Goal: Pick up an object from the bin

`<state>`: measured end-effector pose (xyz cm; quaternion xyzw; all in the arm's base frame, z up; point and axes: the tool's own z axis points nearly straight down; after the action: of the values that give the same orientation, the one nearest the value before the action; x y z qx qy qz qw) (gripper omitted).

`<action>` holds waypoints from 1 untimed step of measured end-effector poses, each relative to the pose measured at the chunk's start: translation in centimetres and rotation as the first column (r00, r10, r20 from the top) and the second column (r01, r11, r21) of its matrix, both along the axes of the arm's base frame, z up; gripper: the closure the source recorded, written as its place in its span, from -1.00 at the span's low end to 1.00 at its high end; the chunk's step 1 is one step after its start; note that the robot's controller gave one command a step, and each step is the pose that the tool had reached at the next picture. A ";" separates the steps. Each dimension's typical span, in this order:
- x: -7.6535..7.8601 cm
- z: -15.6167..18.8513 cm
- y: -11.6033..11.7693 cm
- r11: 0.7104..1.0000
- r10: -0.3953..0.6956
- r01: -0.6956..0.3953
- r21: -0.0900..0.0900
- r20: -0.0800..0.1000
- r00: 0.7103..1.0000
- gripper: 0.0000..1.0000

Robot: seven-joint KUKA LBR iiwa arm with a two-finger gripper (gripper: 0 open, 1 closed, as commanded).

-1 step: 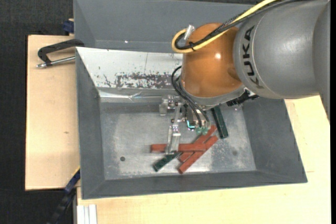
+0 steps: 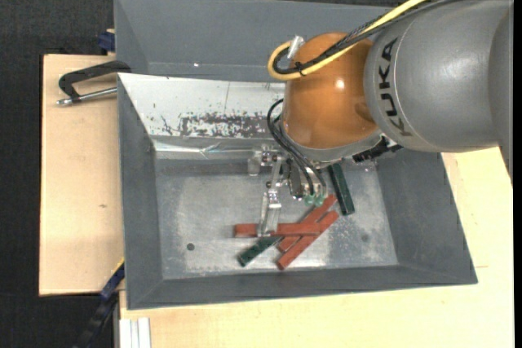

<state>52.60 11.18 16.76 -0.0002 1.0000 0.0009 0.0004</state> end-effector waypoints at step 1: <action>0.1 -3.4 -2.7 0.992 0.130 -0.130 0.001 0.009 0.992 -1.00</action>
Offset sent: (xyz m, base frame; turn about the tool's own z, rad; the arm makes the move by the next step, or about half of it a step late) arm -0.0176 -0.0777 -0.0365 -0.2199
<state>52.67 8.44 13.40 -0.0652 0.9979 0.0018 0.0047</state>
